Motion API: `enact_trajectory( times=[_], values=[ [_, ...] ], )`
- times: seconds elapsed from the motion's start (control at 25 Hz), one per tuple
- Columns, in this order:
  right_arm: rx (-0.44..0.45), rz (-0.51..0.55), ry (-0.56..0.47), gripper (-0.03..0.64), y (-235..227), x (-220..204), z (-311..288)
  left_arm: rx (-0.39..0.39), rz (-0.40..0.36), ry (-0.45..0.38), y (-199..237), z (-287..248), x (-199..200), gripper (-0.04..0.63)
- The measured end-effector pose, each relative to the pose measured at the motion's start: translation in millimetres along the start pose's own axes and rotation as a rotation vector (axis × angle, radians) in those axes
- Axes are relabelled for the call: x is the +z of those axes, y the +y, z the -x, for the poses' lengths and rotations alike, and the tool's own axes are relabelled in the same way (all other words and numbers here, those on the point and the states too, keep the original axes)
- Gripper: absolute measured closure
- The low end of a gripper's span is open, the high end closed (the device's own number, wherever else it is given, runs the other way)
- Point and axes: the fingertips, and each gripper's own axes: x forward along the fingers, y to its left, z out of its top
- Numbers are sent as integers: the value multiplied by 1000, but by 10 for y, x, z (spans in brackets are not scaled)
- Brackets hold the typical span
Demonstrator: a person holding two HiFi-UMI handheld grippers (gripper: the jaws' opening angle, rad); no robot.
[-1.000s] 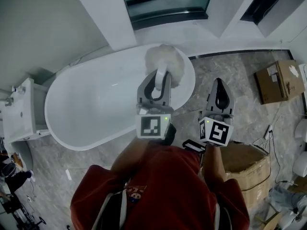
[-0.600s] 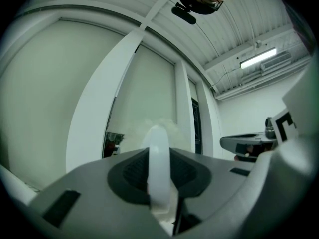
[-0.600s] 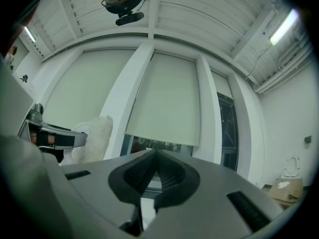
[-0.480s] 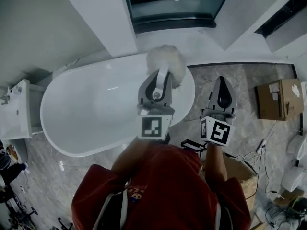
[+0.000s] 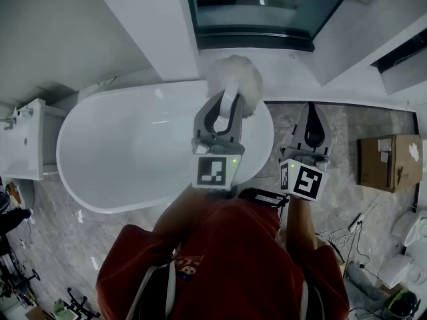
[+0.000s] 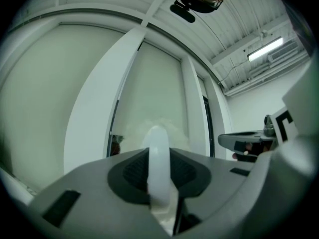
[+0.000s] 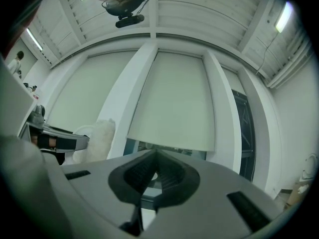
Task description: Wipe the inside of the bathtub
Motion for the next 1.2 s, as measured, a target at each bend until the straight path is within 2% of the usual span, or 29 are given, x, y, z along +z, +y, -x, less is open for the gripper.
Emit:
enact_trajectory(
  times=[0.24,0.84,1.0,1.2],
  values=[
    [72,-25,-22,606,-96,-114,-279,76,-27,3,11,-153,-48,499],
    [312,-66,-22,606,-647,-656,-1290,283,-30,111,-273,-1024,-539,499],
    [357,-73,-13,606,-537,-729,-1405,306,-10,137,-186,-1071,-663,499],
    [351,-83,0,606,-358,-783,-1400,285,14,158,-57,-1015,-818,499]
  ],
)
